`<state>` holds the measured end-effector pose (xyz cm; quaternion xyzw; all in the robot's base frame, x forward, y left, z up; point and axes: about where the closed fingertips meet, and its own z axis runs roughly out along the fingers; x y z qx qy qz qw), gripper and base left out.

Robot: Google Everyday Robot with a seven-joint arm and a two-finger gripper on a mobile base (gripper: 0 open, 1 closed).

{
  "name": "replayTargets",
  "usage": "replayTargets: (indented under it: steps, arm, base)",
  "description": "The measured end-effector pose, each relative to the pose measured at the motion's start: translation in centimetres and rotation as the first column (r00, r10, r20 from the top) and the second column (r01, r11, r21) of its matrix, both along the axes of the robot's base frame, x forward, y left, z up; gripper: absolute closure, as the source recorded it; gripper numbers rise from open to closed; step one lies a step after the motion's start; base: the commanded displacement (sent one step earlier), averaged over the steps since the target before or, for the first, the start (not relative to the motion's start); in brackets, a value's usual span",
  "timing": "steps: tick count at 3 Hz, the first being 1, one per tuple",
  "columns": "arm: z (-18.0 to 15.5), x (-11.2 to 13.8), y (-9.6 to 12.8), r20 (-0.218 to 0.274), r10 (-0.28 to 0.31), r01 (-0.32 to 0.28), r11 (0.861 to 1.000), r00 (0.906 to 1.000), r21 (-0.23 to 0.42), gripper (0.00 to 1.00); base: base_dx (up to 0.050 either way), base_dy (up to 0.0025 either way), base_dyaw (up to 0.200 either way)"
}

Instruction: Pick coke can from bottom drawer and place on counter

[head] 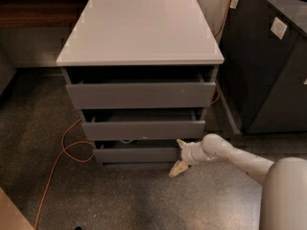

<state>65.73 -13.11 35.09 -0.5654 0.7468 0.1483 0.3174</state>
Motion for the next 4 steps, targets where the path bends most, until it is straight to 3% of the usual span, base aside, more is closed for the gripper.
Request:
replayTargets:
  steps: [1,2,3,4]
  arm:
    - [-2.1,0.7,-0.2,-0.019,0.010,-0.011,0.999,0.9998,-0.042,0.00]
    - [-3.1,1.3,-0.2,0.001,0.011,-0.011,0.995,0.9999,-0.101,0.00]
    - [-3.6,1.1,0.0,-0.008,0.015,-0.016,0.995,0.9999,-0.101,0.00]
    - [-6.8,0.2,1.6,-0.060,0.043,-0.048,0.995,0.9973,-0.090,0.00]
  base:
    - [0.000,0.00000,0.000]
    - [0.000,0.00000,0.000]
    - [0.000,0.00000,0.000]
    - [0.000,0.00000,0.000]
